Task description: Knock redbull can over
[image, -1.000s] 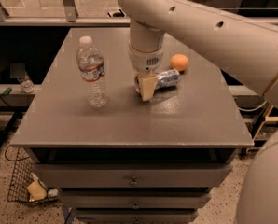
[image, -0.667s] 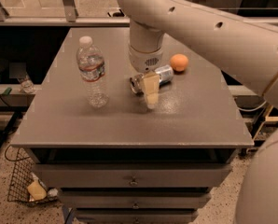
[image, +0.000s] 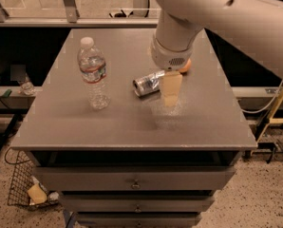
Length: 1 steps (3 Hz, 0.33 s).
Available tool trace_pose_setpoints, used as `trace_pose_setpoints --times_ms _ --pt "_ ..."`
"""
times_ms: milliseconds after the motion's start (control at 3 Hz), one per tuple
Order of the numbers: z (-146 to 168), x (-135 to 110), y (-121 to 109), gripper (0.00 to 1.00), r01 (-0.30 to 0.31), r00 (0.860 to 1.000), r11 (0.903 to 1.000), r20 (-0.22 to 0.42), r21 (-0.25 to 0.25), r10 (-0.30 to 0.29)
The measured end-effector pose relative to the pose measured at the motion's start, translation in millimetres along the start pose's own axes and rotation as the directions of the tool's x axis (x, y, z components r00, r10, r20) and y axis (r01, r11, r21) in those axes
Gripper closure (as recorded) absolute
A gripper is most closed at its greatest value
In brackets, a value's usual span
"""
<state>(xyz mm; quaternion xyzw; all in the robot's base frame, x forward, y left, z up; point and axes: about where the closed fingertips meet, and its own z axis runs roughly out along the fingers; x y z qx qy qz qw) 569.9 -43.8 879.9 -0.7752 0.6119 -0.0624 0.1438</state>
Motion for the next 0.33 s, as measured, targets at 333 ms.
trace_pose_setpoints --times_ms 333 --pt "-43.8 24.2 26.2 0.00 -0.124 0.992 0.9844 0.041 0.125 0.119"
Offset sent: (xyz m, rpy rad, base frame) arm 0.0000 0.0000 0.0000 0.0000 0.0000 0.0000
